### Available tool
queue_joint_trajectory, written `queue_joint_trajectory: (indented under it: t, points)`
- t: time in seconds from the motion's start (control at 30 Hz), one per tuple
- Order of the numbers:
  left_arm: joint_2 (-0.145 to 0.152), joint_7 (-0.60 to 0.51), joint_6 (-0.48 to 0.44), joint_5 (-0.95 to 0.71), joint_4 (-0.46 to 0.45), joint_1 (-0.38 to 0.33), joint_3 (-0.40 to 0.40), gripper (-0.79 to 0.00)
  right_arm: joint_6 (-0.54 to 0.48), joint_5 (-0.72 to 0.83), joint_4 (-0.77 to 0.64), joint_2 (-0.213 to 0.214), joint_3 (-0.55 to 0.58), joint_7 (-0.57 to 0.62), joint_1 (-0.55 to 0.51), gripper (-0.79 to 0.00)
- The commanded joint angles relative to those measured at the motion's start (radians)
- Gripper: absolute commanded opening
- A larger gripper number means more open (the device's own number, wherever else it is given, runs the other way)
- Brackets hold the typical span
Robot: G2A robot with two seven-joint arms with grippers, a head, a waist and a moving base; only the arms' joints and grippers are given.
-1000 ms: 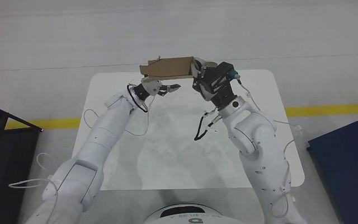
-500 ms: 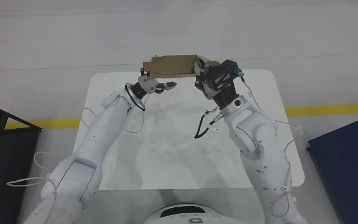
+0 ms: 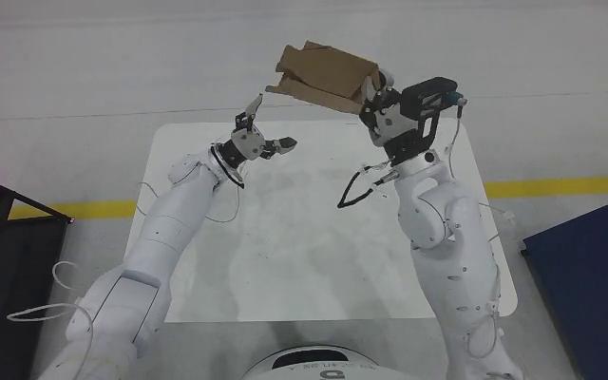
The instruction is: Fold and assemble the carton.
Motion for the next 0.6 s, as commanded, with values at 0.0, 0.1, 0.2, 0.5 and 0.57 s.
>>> queue_joint_trajectory:
  t: [0.0, 0.1, 0.2, 0.5, 0.57]
  points:
    - [0.012, -0.011, -0.06, 0.056, -0.022, 0.005, -0.014, 0.0, 0.073, 0.09, 0.037, -0.004, 0.011, 0.033, 0.033, -0.785]
    - [0.028, 0.007, -0.245, 0.194, -0.117, 0.022, -0.028, 0.0, 0.138, 0.144, 0.082, -0.007, 0.015, 0.11, 0.076, -0.785]
    - [0.043, 0.102, -0.4, 0.363, -0.229, 0.046, -0.038, 0.0, 0.15, 0.184, 0.093, -0.007, 0.009, 0.162, 0.095, -0.785]
    - [0.057, 0.246, -0.492, 0.449, -0.369, 0.107, -0.084, 0.0, 0.166, 0.279, 0.06, -0.008, 0.024, 0.224, 0.099, -0.785]
    - [0.057, 0.246, -0.492, 0.449, -0.369, 0.107, -0.084, 0.0, 0.166, 0.279, 0.06, -0.008, 0.024, 0.224, 0.099, -0.785]
